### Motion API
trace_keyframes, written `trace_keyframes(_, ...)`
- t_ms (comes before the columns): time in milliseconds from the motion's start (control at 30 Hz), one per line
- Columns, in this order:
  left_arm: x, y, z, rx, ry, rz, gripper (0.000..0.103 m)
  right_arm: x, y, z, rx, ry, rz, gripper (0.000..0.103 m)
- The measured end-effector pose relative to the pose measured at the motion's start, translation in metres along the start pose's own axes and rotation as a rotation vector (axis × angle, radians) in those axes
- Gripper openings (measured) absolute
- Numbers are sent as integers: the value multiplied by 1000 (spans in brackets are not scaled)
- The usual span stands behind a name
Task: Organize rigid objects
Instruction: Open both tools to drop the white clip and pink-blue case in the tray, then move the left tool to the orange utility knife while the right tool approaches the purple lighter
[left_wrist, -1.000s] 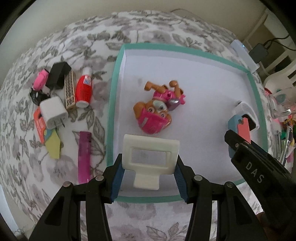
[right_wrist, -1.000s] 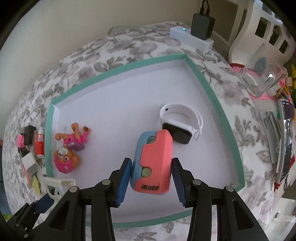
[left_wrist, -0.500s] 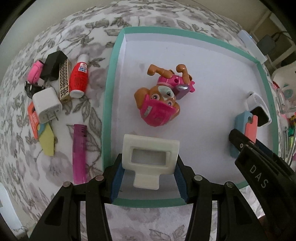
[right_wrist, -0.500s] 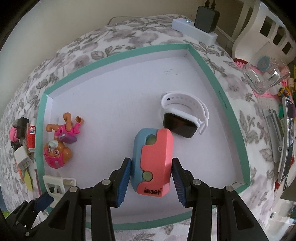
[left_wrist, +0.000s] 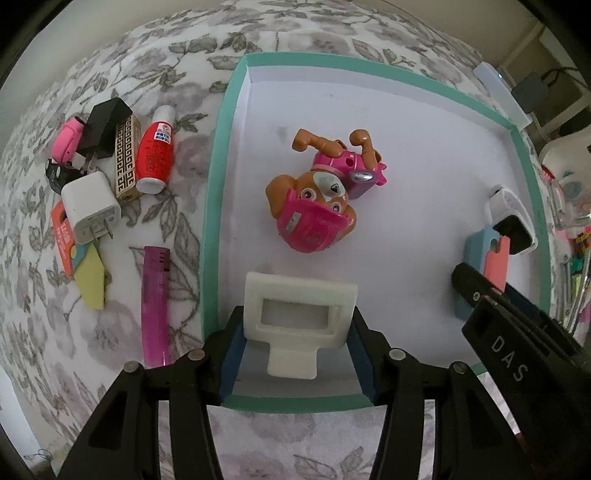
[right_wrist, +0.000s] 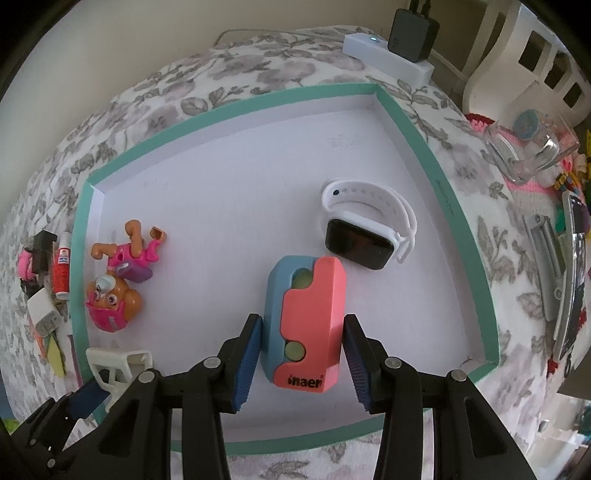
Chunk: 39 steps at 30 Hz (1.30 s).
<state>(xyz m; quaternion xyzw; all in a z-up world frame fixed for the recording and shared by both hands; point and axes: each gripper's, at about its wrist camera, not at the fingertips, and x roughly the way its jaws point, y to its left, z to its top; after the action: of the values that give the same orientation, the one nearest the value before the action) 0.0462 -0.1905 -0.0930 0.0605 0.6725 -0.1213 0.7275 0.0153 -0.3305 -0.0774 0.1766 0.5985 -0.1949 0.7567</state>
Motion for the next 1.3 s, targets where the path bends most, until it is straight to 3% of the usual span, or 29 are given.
trace_keyframes(167, -8, 4, 1, -9, -12, -22, 65, -7, -3, 4, 5, -20, 5, 51)
trace_keyframes(233, -12, 5, 1, -10, -20, -19, 65, -13, -3, 6, 4, -42, 1, 56)
trace_keyframes(633, -52, 17, 7, -22, -115, -36, 66, -61, -9, 10, 60, -218, 16, 56)
trace_keyframes(833, -59, 31, 9, -74, -132, -9, 66, -57, -10, 9, 63, -205, 19, 56)
trace_keyframes(867, -60, 34, 8, -87, -132, -4, 68, -55, -10, 9, 62, -200, 19, 56)
trace_keyframes(900, -57, 37, 6, -103, -131, 1, 78, -54, -9, 8, 59, -197, 18, 56)
trace_keyframes(967, -57, 45, 7, -135, -132, 12, 88, -51, -6, 8, 49, -192, 14, 56)
trace_keyframes(1167, -56, 61, 9, -208, -147, 81, 89, -42, 8, 5, -12, -170, 4, 59)
trace_keyframes(1300, -53, 81, 9, -287, -139, 93, 99, -38, 17, 4, -48, -162, 19, 65)
